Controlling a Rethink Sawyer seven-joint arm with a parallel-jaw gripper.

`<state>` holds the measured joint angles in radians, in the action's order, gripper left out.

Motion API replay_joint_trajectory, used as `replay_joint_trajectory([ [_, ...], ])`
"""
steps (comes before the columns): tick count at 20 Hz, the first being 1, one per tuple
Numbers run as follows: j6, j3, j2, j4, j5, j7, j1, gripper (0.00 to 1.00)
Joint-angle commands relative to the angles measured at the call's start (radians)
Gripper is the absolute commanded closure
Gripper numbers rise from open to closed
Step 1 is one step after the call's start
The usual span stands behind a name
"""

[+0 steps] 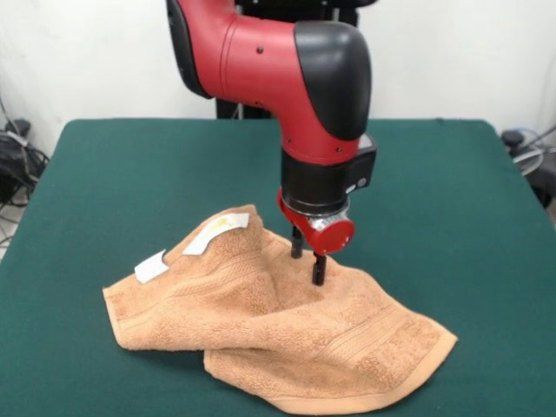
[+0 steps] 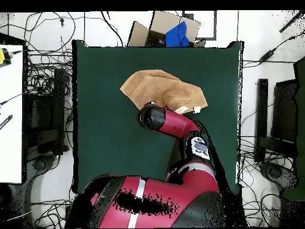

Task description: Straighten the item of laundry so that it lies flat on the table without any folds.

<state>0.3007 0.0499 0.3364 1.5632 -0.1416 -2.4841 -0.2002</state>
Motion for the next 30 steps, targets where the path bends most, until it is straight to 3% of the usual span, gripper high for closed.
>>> replay_joint_trajectory([
  [1, -0.208, -0.183, -0.250, 0.045, -0.071, -0.200, 0.027, 0.00],
  [9, -0.242, -0.245, -0.250, 0.082, -0.087, -0.217, 0.008, 0.00],
  [15, -0.251, -0.220, -0.237, 0.108, -0.123, -0.259, 0.052, 0.00],
  [18, -0.271, -0.183, -0.234, 0.110, -0.141, -0.283, 0.099, 0.00],
  [23, -0.273, 0.079, -0.270, 0.014, -0.177, -0.274, 0.322, 0.00],
  [27, -0.277, 0.165, -0.284, -0.010, -0.188, -0.221, 0.374, 0.00],
  [30, -0.288, 0.166, -0.273, -0.005, -0.183, -0.181, 0.364, 0.00],
])
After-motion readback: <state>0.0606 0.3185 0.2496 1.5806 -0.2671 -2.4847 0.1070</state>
